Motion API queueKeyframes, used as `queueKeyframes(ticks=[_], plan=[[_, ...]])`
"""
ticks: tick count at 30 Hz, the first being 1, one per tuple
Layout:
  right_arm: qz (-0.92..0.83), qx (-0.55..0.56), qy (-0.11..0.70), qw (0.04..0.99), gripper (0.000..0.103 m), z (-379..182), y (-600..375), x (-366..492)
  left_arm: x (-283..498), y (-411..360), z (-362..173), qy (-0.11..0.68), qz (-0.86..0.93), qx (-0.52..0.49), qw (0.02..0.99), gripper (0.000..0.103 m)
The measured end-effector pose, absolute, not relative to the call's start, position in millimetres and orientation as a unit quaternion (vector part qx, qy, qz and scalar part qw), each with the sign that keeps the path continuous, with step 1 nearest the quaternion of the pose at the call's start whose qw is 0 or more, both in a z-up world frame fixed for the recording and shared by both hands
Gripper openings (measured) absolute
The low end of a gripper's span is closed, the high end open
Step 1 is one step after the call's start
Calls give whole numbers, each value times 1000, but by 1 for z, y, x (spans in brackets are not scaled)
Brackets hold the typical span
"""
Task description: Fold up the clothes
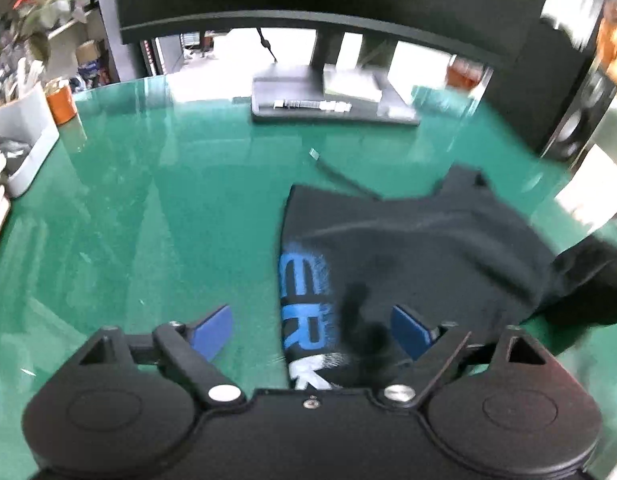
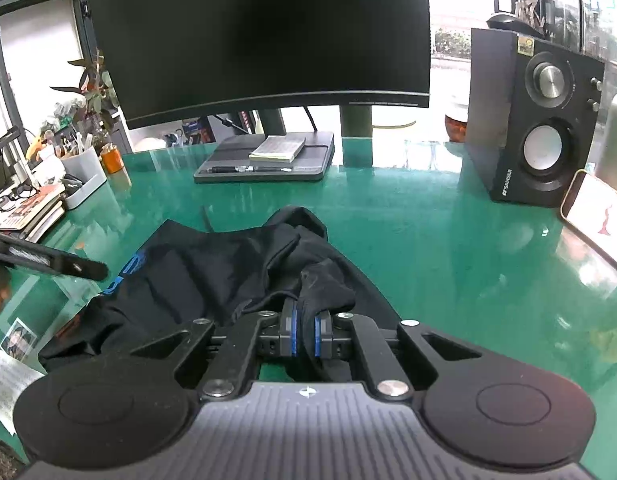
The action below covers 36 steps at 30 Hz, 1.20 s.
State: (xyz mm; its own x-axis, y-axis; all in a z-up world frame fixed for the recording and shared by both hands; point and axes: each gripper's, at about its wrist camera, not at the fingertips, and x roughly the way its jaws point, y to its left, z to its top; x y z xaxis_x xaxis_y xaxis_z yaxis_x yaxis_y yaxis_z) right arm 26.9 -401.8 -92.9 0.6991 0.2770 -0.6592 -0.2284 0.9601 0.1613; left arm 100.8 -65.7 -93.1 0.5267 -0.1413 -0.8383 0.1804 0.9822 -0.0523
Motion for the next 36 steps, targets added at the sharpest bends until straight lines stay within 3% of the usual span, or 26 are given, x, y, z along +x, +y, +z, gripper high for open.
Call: queueKeyframes(ticks=[4,6,7,8,16,19,25,32,33,34,35,36], plan=[[140,35,368,919,7,-94,-401,34,110,-93,-105,482,-119,81,865,86],[139,38,369,918,7,-95,-402,37,110,-100,-107,474,-139,87,865,50],[137,39,370,918,7,-96,-402,38,110,-101,-105,467,-157,71,867,16],[135,41,371,918,7,-96,-402,38,109,-103,-104,463,-163,63,869,13],[113,54,353,927,7,-86,-404,33,82,-100,-65,386,-182,69,902,11],[104,52,327,938,7,-69,-410,25,67,-98,-39,346,-202,74,913,5],[114,43,260,958,7,-18,-420,4,24,-93,23,271,-258,87,923,5],[112,22,211,971,8,-11,-405,46,48,-92,22,274,-191,75,940,7],[110,18,205,972,22,-13,-402,55,63,-93,12,281,-159,83,943,10],[98,17,216,971,51,-21,-396,72,76,-90,2,298,-130,82,942,10],[74,20,242,967,63,-29,-399,91,89,-86,-8,317,-101,79,940,10],[47,32,263,963,66,-35,-401,104,102,-82,-18,337,-73,76,936,10]])
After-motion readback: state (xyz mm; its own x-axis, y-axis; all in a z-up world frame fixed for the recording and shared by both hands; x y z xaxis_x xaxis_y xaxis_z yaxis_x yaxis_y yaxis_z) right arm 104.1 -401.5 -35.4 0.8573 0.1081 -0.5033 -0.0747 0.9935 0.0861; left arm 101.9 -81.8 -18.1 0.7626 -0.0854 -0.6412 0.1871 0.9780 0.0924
